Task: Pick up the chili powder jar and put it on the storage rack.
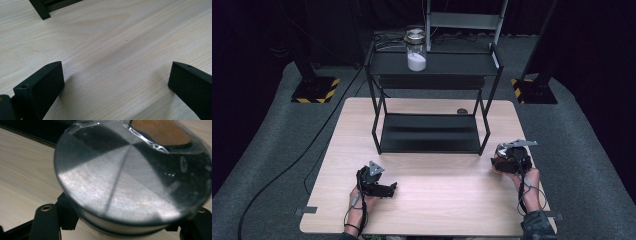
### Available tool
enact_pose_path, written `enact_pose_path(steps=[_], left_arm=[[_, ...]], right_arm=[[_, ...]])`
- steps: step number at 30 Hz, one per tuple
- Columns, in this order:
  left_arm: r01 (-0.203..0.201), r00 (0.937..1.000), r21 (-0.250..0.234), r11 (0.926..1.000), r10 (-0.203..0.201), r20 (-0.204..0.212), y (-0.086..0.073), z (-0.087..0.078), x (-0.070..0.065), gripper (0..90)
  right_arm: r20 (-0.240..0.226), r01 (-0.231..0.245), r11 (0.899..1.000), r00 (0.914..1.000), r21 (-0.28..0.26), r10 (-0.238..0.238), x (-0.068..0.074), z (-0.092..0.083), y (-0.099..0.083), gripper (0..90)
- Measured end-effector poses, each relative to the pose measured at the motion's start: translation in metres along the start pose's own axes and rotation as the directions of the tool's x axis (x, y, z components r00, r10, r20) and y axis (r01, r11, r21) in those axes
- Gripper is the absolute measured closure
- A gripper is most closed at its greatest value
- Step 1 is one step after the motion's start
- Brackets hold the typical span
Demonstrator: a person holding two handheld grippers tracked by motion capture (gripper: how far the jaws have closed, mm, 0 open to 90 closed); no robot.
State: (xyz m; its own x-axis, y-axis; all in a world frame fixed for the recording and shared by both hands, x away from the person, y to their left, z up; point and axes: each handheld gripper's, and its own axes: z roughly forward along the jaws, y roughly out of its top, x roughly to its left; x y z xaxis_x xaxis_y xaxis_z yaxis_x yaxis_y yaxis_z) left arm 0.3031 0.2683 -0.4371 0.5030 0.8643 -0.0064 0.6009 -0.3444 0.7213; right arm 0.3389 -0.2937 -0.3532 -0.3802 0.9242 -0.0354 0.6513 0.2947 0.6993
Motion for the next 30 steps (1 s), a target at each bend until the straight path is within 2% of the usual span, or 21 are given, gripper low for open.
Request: enact_pose_path(steps=[12, 30], left_arm=[[0.0, 1.0, 0.0, 1.0, 0.0, 0.0, 0.0, 0.0, 0.0, 0.0], [0.0, 1.0, -0.002, 1.0, 0.0, -0.002, -0.001, -0.001, 0.0, 0.2]], right_arm=[[-0.031, 0.044, 0.998, 0.9986, 0.047, -0.043, 0.006, -0.002, 0.024, 31.1], [-0.112, 0.079, 0.993, 0.9913, 0.085, -0.07, 0.007, -0.004, 0.055, 31.1]])
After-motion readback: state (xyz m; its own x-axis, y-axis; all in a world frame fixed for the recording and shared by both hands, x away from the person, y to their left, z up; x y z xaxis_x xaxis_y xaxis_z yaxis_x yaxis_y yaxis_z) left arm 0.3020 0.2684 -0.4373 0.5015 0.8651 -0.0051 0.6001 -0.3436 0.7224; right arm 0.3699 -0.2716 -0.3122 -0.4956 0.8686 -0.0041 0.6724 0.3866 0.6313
